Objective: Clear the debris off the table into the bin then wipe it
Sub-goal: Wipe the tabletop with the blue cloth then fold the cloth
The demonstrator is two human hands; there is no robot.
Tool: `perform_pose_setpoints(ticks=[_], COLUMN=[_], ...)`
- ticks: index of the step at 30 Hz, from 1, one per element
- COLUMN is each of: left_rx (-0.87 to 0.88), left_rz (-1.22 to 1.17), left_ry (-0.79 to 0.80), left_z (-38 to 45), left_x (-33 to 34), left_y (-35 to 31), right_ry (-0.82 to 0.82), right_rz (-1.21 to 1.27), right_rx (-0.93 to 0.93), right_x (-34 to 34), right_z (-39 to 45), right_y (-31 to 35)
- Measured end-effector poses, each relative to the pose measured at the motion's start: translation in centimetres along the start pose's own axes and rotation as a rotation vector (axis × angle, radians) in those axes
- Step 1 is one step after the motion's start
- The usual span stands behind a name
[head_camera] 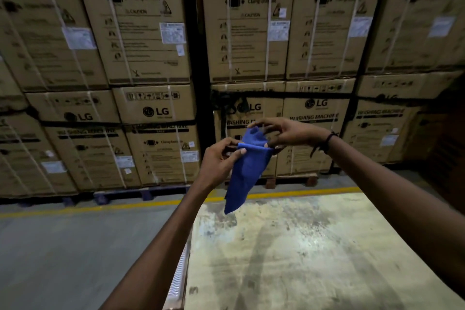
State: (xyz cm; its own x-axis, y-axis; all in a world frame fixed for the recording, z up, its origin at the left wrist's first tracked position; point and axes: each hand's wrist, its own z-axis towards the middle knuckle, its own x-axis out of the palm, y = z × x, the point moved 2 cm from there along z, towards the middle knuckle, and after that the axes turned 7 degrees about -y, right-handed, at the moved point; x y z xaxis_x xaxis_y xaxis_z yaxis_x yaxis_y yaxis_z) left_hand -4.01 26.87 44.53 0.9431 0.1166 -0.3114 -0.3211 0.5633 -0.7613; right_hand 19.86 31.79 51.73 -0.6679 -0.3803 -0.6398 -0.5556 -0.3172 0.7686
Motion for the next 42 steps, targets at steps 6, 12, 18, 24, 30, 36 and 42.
perform_pose_setpoints(ticks=[6, 12, 18, 24, 30, 36, 42], left_rx=[0.039, -0.009, -0.019, -0.060, -0.072, -0.047, -0.057], left_rz=[0.032, -0.065, -0.048, -0.111, -0.234, -0.356, -0.458], left_ry=[0.030, 0.107, -0.024, -0.115, -0.202, -0.246, -0.114], left_z=[3.3, 4.2, 4.8, 5.0, 5.5, 5.6, 5.0], left_x=[-0.6, -1.1, -1.2, -1.0, -0.9, -1.2, -1.9], left_y=[-1.0, -3.4, -4.0, -3.9, -4.0, -4.2, -4.8], right_ry=[0.069, 0.154, -0.020, -0.226, -0.313, -0.526, -0.568], right_rz=[-0.052, -0.119, 0.052, 0.255, 0.393, 0.334, 0.448], right_rx=[-0.007, -0.040, -0.053, -0.077, -0.143, -0.291, -0.309], right_x=[-1.6, -3.2, -4.5, -4.2, -0.8, 1.8, 1.4], right_z=[0.0, 0.0, 0.2, 0.2, -0.1, 0.0, 0.7], right_y=[2.1, 4.1, 3.6, 2.3, 1.3, 2.2, 2.7])
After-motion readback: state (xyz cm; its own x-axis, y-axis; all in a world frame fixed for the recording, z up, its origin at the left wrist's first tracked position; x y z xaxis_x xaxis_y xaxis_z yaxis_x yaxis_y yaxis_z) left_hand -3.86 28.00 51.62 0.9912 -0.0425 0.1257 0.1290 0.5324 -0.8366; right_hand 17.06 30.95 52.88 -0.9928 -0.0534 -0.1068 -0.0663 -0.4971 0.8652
